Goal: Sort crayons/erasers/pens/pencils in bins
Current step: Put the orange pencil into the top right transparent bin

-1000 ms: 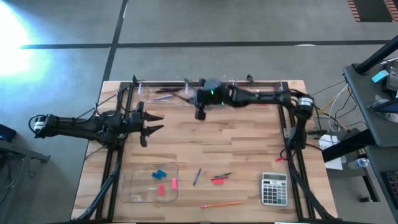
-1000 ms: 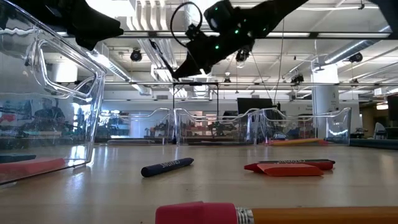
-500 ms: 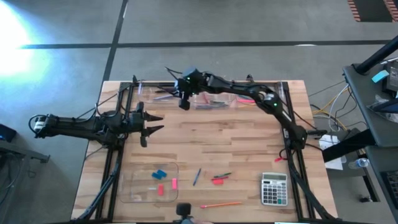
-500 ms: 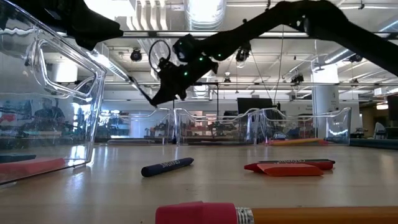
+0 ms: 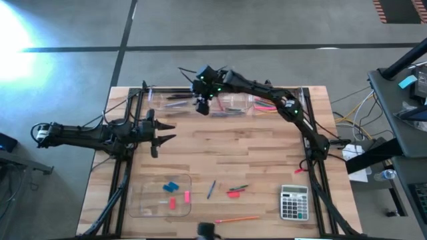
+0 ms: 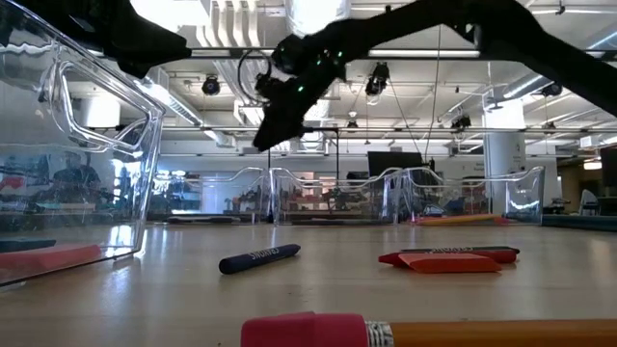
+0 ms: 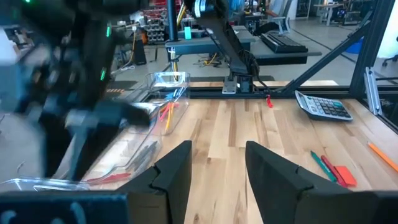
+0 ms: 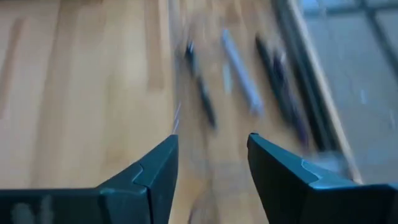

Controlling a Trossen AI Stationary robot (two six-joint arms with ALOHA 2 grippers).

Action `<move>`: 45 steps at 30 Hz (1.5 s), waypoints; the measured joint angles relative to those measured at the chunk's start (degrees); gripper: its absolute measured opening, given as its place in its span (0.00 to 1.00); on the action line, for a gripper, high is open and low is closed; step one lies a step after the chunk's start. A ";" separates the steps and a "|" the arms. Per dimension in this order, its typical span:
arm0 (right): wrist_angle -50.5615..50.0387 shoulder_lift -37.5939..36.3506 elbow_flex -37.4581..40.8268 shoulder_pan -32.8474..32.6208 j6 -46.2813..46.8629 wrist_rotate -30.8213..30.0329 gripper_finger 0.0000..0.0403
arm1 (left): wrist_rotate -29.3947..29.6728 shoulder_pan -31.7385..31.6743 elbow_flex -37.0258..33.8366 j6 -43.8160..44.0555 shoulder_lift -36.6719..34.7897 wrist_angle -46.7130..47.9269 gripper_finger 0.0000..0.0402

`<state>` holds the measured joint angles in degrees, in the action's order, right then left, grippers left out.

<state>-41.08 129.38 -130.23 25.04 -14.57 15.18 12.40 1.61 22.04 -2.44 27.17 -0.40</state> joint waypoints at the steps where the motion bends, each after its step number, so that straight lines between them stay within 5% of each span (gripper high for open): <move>1: -3.72 -1.29 -0.03 0.00 -0.21 -0.08 0.45 | 0.00 0.00 0.00 0.00 0.08 0.03 0.34; 6: -20.35 -7.97 2.85 -2.45 1.27 -0.28 0.42 | 0.02 0.00 0.00 0.00 0.59 -0.02 0.34; 11: -21.93 -16.97 13.82 -10.59 1.53 -0.17 0.39 | 0.04 0.00 0.00 0.04 1.30 -0.48 0.34; 18: -8.46 -32.67 38.08 -23.38 8.39 -4.95 0.36 | 0.04 0.00 0.00 0.57 2.99 -0.74 0.34; 27: 18.59 -48.69 66.33 -39.93 28.95 -10.06 0.33 | 0.04 0.00 -0.02 0.63 7.08 -4.74 0.34; 36: 27.93 -45.81 72.55 -56.26 38.05 -20.72 0.32 | -0.11 0.00 0.16 2.02 11.12 -8.24 0.34; 45: 27.86 -34.03 65.97 -63.20 44.64 -21.24 0.31 | -3.06 0.02 0.46 4.39 13.38 -8.15 0.34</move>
<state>-13.22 95.35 -64.26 -38.17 30.06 -6.06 9.34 1.63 22.50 1.96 40.55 -8.56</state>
